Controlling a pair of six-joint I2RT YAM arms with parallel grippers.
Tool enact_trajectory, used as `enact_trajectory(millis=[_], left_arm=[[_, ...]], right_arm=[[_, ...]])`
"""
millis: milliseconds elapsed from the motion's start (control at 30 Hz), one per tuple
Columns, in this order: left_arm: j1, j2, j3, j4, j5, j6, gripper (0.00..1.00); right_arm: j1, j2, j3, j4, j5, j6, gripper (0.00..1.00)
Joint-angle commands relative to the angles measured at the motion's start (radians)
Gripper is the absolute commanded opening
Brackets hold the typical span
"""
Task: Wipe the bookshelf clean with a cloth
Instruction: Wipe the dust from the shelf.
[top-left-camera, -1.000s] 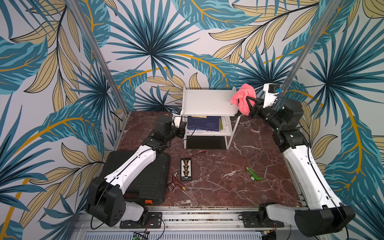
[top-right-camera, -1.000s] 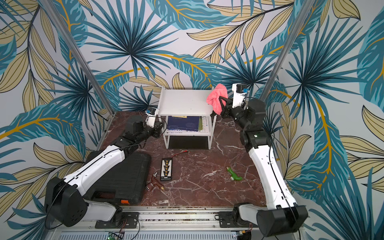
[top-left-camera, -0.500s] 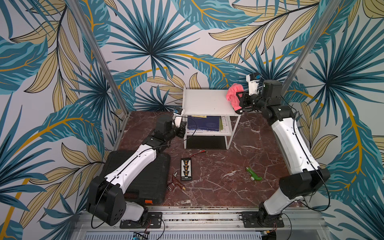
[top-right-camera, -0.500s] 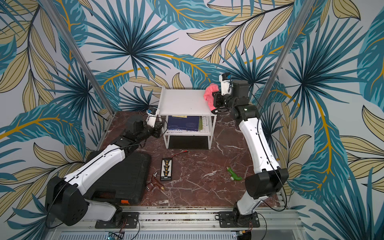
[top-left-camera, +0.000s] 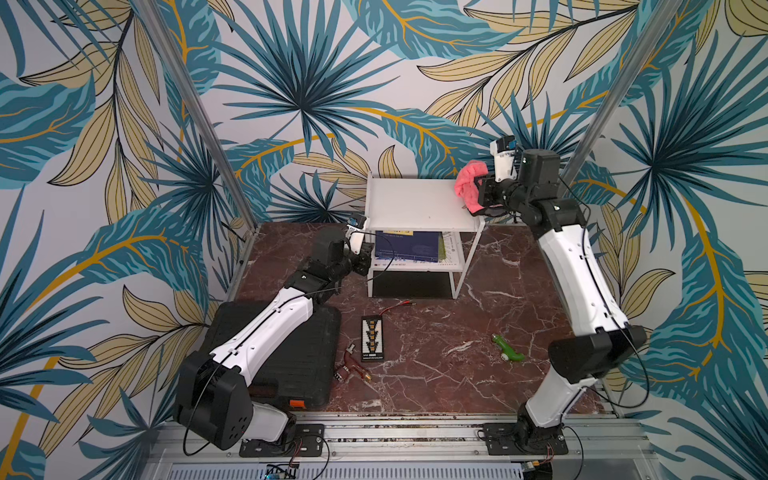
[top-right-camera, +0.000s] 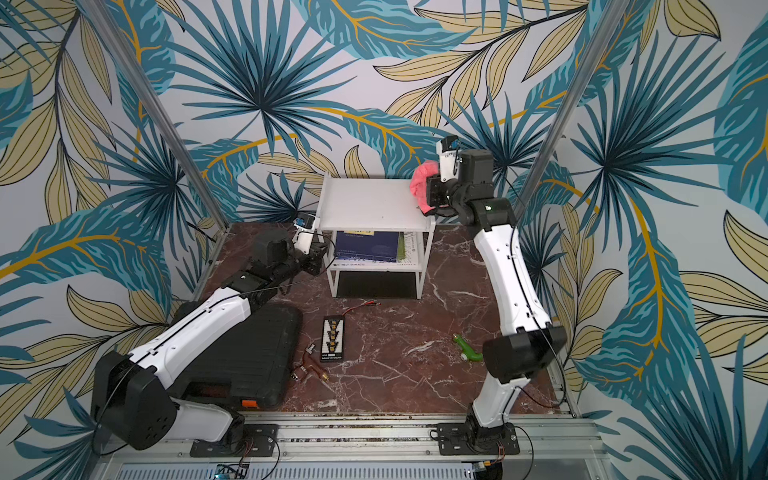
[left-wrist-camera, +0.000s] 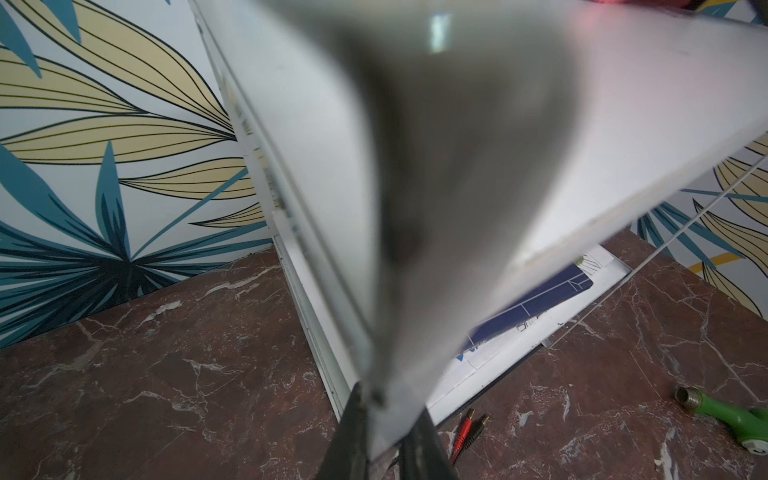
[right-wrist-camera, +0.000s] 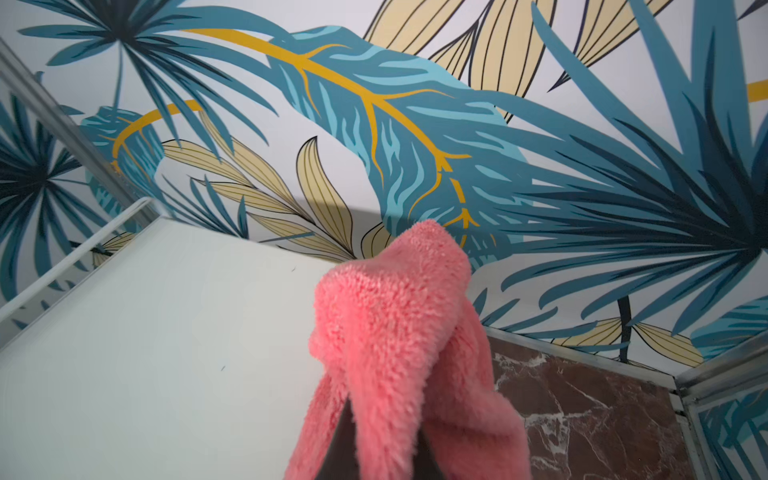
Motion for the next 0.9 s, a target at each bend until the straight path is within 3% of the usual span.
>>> enact_trajectory(millis=[0, 100, 167, 300, 433, 567, 700, 767, 867], left_arm=[[0.003, 0.053, 0.036, 0.047, 0.041, -0.044, 0.00], [0.003, 0.058, 0.046, 0.041, 0.056, -0.050, 0.00], [0.001, 0.056, 0.046, 0.042, 0.061, -0.053, 0.00], [0.002, 0.057, 0.044, 0.042, 0.060, -0.063, 0.00], [0.002, 0.054, 0.042, 0.031, 0.049, -0.062, 0.00], [0.004, 0.032, 0.025, 0.023, 0.015, -0.049, 0.00], [0.015, -0.001, 0.001, 0.025, -0.007, -0.045, 0.00], [0.022, -0.011, -0.006, 0.029, -0.007, -0.045, 0.00], [0.023, -0.010, -0.006, 0.036, 0.009, -0.042, 0.00]], right_arm=[[0.006, 0.179, 0.308, -0.187, 0.096, 0.000, 0.00], [0.064, 0.379, 0.722, -0.390, 0.085, -0.082, 0.00], [0.124, 0.463, 0.894, -0.487, 0.080, -0.163, 0.00], [0.229, 0.501, 0.895, -0.534, 0.103, -0.270, 0.00], [0.258, 0.525, 0.895, -0.514, 0.091, -0.249, 0.00], [0.232, 0.525, 0.894, -0.469, 0.480, -0.257, 0.00], [0.150, 0.517, 0.895, -0.538, 0.672, -0.227, 0.00], [0.148, 0.525, 0.894, -0.576, 0.643, -0.219, 0.00], [0.195, 0.561, 0.895, -0.588, 0.394, -0.198, 0.00]])
